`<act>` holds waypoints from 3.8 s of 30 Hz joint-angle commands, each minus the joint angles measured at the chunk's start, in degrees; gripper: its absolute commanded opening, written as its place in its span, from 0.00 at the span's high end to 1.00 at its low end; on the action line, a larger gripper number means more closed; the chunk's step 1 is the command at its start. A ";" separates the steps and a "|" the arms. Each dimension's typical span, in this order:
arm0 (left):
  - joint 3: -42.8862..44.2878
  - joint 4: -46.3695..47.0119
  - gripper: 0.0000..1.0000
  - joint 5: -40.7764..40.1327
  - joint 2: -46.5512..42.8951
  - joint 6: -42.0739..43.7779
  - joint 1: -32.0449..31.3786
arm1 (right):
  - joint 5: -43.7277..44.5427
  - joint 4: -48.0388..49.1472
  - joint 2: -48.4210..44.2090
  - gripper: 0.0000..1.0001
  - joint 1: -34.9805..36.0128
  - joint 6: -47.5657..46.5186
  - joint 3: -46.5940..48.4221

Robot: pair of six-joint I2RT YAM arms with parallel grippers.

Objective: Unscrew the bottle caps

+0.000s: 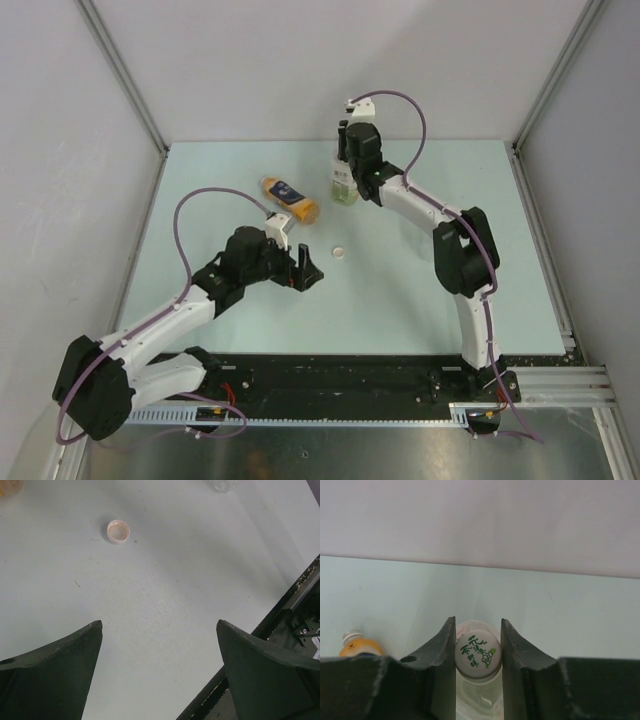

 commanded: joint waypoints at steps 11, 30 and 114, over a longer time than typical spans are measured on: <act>0.46 1.17 0.01 1.56 -9.17 -0.61 0.37 | -6.31 0.34 -17.45 0.98 -1.83 5.57 -9.12; -0.50 0.90 0.01 8.67 -21.50 -2.35 0.34 | -54.30 -8.33 -55.21 1.00 -10.13 16.96 -35.78; 6.51 11.36 0.26 -5.94 1.34 13.45 -21.04 | -63.27 -4.80 -62.50 1.00 -5.17 21.72 -44.45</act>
